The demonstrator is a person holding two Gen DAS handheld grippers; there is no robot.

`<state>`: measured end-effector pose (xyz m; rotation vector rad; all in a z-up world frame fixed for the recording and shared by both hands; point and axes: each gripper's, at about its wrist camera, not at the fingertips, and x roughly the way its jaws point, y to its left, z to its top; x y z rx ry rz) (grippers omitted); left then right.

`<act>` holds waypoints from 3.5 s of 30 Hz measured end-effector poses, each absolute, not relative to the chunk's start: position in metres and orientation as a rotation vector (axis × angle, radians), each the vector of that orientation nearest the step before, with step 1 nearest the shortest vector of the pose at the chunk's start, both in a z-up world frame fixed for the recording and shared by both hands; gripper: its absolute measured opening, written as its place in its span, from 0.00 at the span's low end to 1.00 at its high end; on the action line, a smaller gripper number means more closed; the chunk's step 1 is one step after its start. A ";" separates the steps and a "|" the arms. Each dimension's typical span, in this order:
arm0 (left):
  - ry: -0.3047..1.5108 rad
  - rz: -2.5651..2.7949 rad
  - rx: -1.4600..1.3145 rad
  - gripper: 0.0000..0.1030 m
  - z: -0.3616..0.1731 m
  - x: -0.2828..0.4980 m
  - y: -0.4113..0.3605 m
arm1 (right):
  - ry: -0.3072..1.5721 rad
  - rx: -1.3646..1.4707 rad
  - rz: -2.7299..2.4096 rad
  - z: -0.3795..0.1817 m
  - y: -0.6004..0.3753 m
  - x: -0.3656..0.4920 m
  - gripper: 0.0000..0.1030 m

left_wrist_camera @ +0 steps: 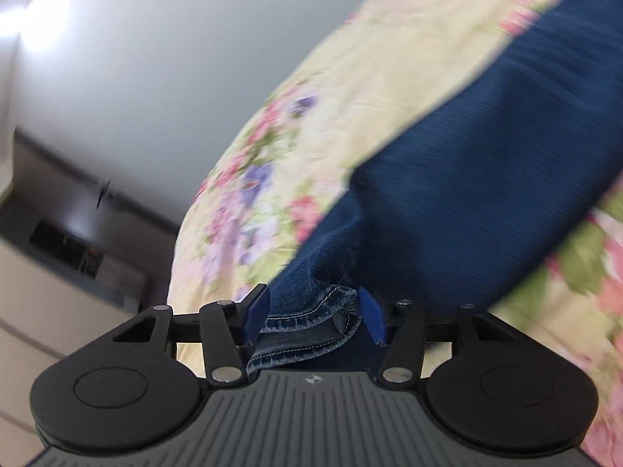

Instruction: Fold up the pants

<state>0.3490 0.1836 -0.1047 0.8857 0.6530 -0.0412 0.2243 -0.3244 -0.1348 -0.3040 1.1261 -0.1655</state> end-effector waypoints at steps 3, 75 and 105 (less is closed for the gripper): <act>0.697 0.105 0.747 0.55 -0.087 0.392 0.210 | 1.133 -0.307 -0.167 -0.136 -0.324 0.227 0.67; 0.899 0.338 -0.050 0.33 -0.128 0.425 0.239 | 0.995 0.320 -0.365 -0.135 -0.554 0.271 0.20; 0.856 -0.136 0.086 0.33 -0.130 0.416 0.093 | 0.974 0.109 -0.057 -0.164 -0.320 0.365 0.13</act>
